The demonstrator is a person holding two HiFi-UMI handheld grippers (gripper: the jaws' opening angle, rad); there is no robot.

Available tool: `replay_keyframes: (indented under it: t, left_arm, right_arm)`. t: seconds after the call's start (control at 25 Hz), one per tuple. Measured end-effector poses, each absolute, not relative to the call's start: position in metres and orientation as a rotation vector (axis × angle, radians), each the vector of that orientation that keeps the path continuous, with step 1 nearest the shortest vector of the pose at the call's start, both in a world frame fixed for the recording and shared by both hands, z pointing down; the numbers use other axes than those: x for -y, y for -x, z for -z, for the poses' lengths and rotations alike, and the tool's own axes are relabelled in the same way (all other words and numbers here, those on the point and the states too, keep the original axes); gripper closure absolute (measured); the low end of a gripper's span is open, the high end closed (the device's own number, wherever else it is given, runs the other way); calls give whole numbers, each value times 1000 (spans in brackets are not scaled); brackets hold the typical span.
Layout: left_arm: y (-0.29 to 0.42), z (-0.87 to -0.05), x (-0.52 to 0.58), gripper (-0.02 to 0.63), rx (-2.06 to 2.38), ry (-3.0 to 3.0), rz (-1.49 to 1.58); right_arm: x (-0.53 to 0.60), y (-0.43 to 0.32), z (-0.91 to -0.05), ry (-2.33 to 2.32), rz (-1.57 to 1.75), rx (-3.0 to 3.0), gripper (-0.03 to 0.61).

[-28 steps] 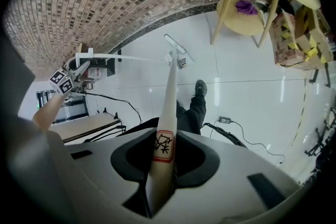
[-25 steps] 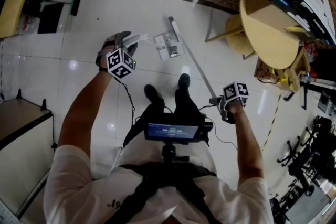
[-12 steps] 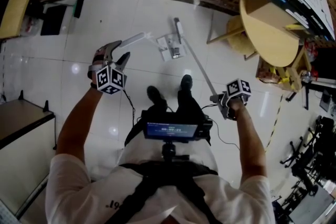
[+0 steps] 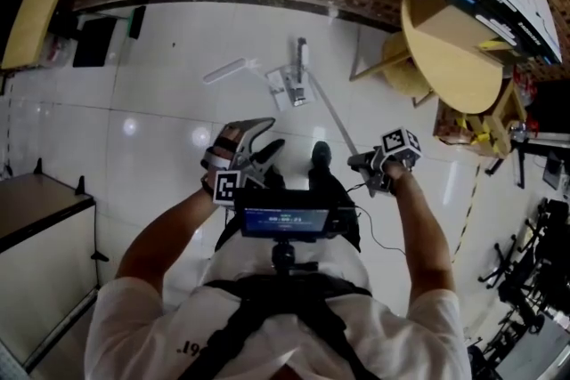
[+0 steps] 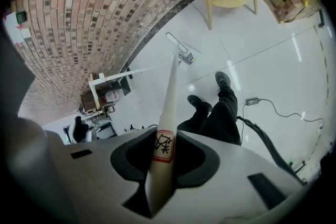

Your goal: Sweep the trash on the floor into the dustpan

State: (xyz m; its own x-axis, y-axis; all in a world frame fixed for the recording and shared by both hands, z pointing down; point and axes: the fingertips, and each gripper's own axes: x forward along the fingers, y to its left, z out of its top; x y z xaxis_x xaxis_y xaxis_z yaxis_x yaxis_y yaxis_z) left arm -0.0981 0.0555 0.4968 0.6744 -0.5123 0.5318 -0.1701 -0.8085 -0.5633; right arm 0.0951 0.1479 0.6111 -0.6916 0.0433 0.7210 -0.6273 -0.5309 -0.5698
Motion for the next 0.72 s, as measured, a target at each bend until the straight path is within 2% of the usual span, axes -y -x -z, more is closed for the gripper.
replay_keyframes:
  t: [0.4, 0.72]
  left_arm:
    - [-17, -605, -39, 367, -360, 2442, 1289]
    - [-108, -632, -37, 367, -120, 2360, 1296]
  right_arm:
    - [-101, -111, -613, -844, -2384, 1265, 468]
    - [-83, -133, -611, -751, -2308, 1238, 456]
